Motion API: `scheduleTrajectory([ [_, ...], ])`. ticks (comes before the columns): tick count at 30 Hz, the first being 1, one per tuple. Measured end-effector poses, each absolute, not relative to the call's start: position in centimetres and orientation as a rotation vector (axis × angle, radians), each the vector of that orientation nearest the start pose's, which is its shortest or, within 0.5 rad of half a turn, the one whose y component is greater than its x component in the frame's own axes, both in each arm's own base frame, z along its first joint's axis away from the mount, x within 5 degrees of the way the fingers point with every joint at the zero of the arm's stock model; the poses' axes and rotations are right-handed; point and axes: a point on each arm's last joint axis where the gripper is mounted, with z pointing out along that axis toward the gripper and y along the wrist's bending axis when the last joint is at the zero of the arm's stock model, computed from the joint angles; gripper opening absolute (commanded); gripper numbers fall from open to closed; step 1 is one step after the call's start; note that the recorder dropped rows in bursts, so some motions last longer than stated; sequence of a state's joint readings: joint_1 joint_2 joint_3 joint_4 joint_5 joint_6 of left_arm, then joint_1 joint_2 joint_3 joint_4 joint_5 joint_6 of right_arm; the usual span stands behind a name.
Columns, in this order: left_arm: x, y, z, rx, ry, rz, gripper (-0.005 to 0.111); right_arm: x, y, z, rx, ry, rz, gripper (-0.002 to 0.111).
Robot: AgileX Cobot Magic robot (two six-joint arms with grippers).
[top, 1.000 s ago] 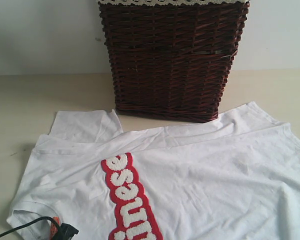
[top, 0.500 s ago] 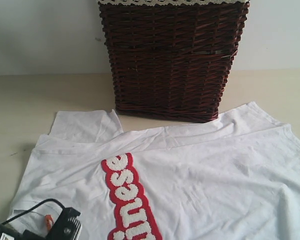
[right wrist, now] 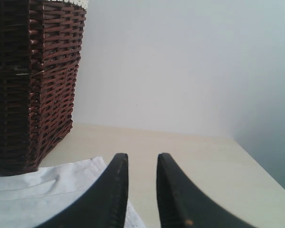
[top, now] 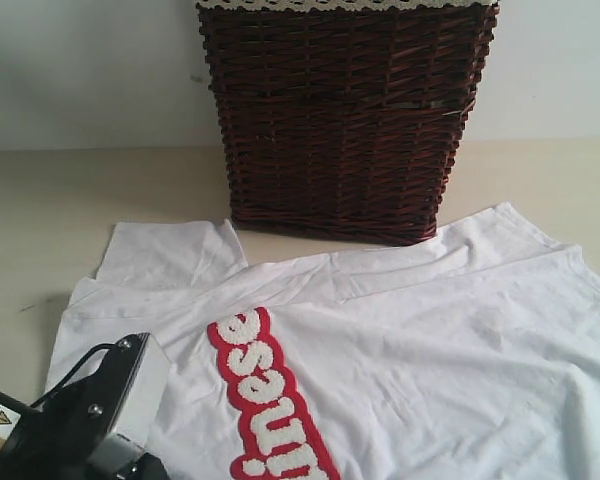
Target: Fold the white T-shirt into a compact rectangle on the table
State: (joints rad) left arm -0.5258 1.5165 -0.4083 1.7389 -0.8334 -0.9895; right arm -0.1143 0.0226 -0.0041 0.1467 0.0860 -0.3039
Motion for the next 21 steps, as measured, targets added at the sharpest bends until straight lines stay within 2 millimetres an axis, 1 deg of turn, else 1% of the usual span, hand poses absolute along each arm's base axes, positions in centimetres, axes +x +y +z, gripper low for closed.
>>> scheduleTrajectory([
  [5, 13.9, -14.9, 14.9, 1.627, 1.853, -1.133, 0.000, 5.8, -0.5, 20.6, -0.044, 1.590, -0.202, 0.023],
  [8, 14.5, -14.3, 14.9, 1.544, 1.917, -1.151, 0.000, 5.8, -0.5, 20.6, -0.044, 1.590, -0.202, 0.023],
  [10, 15.1, -13.9, 14.7, 1.474, 1.982, -1.110, 0.000, 5.8, -0.5, 20.6, -0.044, 1.590, -0.202, 0.023],
  [12, 15.9, -13.5, 14.3, 1.404, 2.054, -1.014, 0.000, 5.8, -0.5, 20.6, -0.044, 1.590, -0.202, 0.023],
  [15, 16.8, -13.0, 13.4, 1.359, 2.132, -0.878, 0.001, 5.8, -0.5, 20.6, -0.044, 1.590, -0.202, 0.023],
  [18, 17.2, -12.6, 12.7, 1.385, 2.156, -0.788, 0.011, 5.8, -0.5, 20.6, -0.044, 1.590, -0.202, 0.023],
  [21, 17.3, -12.5, 12.3, 1.403, 2.162, -0.765, 0.033, 5.8, -0.5, 20.6, -0.044, 1.590, -0.202, 0.023],
])
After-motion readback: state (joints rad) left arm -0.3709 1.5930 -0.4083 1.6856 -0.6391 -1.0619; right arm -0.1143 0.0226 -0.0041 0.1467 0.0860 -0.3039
